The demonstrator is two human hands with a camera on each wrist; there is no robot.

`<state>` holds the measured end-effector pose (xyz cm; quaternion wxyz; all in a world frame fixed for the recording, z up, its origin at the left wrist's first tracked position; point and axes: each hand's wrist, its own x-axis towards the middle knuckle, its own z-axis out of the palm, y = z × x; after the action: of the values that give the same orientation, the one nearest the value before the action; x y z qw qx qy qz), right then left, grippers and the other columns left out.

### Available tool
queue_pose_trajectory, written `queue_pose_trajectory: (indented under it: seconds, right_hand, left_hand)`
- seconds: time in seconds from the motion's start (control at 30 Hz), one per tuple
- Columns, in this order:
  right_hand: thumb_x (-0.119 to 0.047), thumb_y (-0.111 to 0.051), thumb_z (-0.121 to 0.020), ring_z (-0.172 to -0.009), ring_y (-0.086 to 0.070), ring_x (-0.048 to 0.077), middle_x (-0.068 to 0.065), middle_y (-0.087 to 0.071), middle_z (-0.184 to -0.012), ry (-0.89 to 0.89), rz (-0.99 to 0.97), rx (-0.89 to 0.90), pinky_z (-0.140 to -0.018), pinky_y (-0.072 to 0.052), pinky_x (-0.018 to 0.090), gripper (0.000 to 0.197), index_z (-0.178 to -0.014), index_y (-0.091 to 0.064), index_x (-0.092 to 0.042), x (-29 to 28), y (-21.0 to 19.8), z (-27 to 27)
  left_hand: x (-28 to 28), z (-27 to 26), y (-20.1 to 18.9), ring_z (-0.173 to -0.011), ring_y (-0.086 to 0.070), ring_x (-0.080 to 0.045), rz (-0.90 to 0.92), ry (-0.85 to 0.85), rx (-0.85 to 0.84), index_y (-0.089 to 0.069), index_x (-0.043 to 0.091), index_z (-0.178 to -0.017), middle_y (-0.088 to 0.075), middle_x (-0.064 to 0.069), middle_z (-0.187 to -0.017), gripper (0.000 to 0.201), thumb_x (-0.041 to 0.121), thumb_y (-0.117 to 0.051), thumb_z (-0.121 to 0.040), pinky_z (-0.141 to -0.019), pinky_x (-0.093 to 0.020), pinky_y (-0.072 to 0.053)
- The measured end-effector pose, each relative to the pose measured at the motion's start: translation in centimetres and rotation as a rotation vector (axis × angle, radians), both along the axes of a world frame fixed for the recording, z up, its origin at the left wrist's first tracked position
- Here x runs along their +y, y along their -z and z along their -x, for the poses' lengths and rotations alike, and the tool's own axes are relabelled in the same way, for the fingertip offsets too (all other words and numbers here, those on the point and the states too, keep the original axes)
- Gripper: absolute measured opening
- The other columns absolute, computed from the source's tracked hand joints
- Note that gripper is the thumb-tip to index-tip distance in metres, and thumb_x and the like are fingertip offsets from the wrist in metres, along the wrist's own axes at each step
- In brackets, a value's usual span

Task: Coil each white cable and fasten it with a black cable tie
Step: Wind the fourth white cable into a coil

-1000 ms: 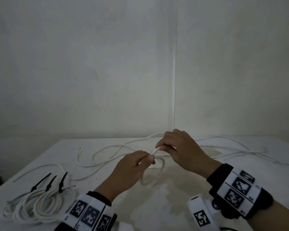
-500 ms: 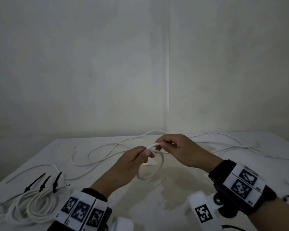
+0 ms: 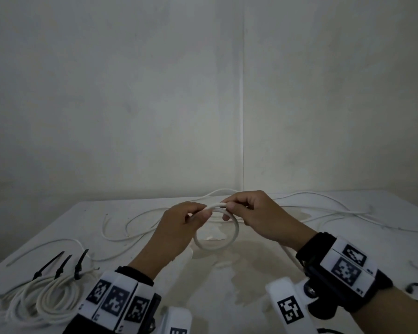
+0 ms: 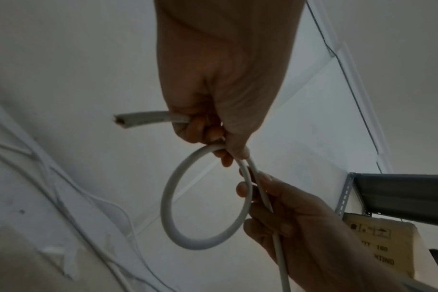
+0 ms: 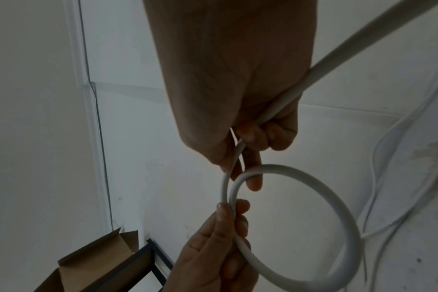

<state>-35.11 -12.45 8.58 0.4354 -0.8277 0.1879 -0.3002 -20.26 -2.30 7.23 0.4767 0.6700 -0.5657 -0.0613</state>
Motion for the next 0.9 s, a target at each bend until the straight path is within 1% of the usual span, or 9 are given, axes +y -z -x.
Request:
queue_pose_trajectory:
  seconds: [0.1, 0.3, 0.4, 0.47, 0.6, 0.67, 0.77, 0.83, 0.9]
  right_hand:
    - [-0.019, -0.054, -0.092, -0.049, -0.047, -0.006, -0.010, -0.062, -0.067, 0.023, -0.002, 0.006, -0.053, -0.033, 0.005, 0.022, -0.086, -0.070, -0.007, 0.1, 0.2, -0.1]
    - [-0.020, -0.058, -0.089, -0.065, -0.055, 0.009, -0.008, -0.064, -0.065, 0.126, 0.073, -0.018, -0.066, -0.043, 0.024, 0.020, -0.072, -0.067, -0.017, -0.1, 0.6, -0.5]
    - [-0.019, -0.058, -0.089, -0.056, -0.054, -0.001, -0.010, -0.065, -0.065, 0.140, 0.081, -0.001, -0.061, -0.044, 0.019, 0.020, -0.071, -0.066, -0.020, -0.5, 0.7, -0.3]
    - [-0.018, -0.058, -0.089, -0.048, -0.052, -0.001, -0.011, -0.064, -0.060, 0.150, 0.062, -0.004, -0.057, -0.045, 0.018, 0.023, -0.068, -0.064, -0.022, -0.8, 0.9, -0.1]
    - [-0.015, -0.057, -0.089, -0.048, -0.058, 0.003, -0.012, -0.063, -0.056, 0.174, 0.051, 0.004, -0.059, -0.048, 0.018, 0.023, -0.068, -0.064, -0.019, -0.9, 1.1, 0.0]
    - [-0.014, -0.058, -0.089, -0.049, -0.060, 0.004, -0.010, -0.064, -0.058, 0.184, 0.052, -0.014, -0.058, -0.048, 0.015, 0.023, -0.067, -0.065, -0.017, -0.8, 1.0, 0.1]
    - [-0.014, -0.059, -0.088, -0.049, -0.061, 0.003, -0.013, -0.063, -0.053, 0.200, 0.052, -0.051, -0.055, -0.046, 0.012, 0.025, -0.064, -0.064, -0.020, -0.7, 0.7, 0.1]
    - [-0.013, -0.059, -0.088, -0.048, -0.060, 0.002, -0.014, -0.062, -0.051, 0.200, 0.053, -0.068, -0.053, -0.045, 0.010, 0.025, -0.065, -0.064, -0.020, -0.5, 0.6, 0.0]
    - [-0.013, -0.059, -0.088, -0.046, -0.059, 0.001, -0.016, -0.061, -0.049, 0.200, 0.063, -0.068, -0.052, -0.044, 0.009, 0.022, -0.067, -0.066, -0.016, -0.2, 0.6, 0.1]
  left_hand:
    - [0.2, 0.2, -0.1, -0.052, -0.047, 0.006, -0.004, 0.002, 0.046, -0.073, 0.014, -0.089, -0.062, 0.009, -0.073, 0.016, 0.022, -0.059, -0.089, -0.054, -0.010, -0.035]
    - [0.4, 0.4, -0.4, -0.048, -0.049, -0.004, -0.006, -0.070, 0.112, -0.069, 0.016, -0.077, -0.060, 0.005, -0.067, 0.015, 0.028, -0.064, -0.084, -0.048, -0.010, -0.037]
    - [1.0, 0.0, -0.7, -0.043, -0.051, 0.001, -0.104, -0.091, 0.142, -0.069, 0.011, -0.083, -0.057, 0.003, -0.061, 0.019, 0.025, -0.057, -0.089, -0.040, -0.007, -0.034]
    - [1.3, -0.5, -0.7, -0.047, -0.055, 0.001, -0.154, -0.087, 0.213, -0.069, 0.011, -0.085, -0.063, -0.001, -0.066, 0.022, 0.022, -0.052, -0.093, -0.049, -0.010, -0.042]
    - [1.9, -1.2, -1.0, -0.069, -0.070, -0.014, -0.224, 0.085, 0.565, -0.068, 0.003, -0.092, -0.069, -0.017, -0.085, 0.024, 0.009, -0.045, -0.095, -0.066, -0.023, -0.058]
    - [2.2, -1.3, -1.1, -0.072, -0.070, -0.014, -0.221, 0.163, 0.655, -0.068, 0.002, -0.092, -0.071, -0.011, -0.081, 0.019, 0.004, -0.050, -0.091, -0.068, -0.022, -0.057]
    - [2.2, -1.0, -0.7, -0.080, -0.063, -0.014, -0.173, 0.166, 0.686, -0.068, 0.008, -0.086, -0.069, -0.004, -0.083, 0.010, 0.012, -0.061, -0.081, -0.076, -0.026, -0.053]
    - [2.1, -0.3, -0.5, -0.083, -0.061, -0.016, -0.159, 0.196, 0.757, -0.062, 0.009, -0.080, -0.067, -0.005, -0.087, 0.015, 0.020, -0.064, -0.070, -0.077, -0.031, -0.053]
    - [2.0, 0.4, -0.4, -0.077, -0.066, -0.017, -0.138, 0.253, 0.874, -0.057, 0.007, -0.082, -0.069, -0.007, -0.079, 0.024, 0.020, -0.064, -0.063, -0.071, -0.035, -0.058]
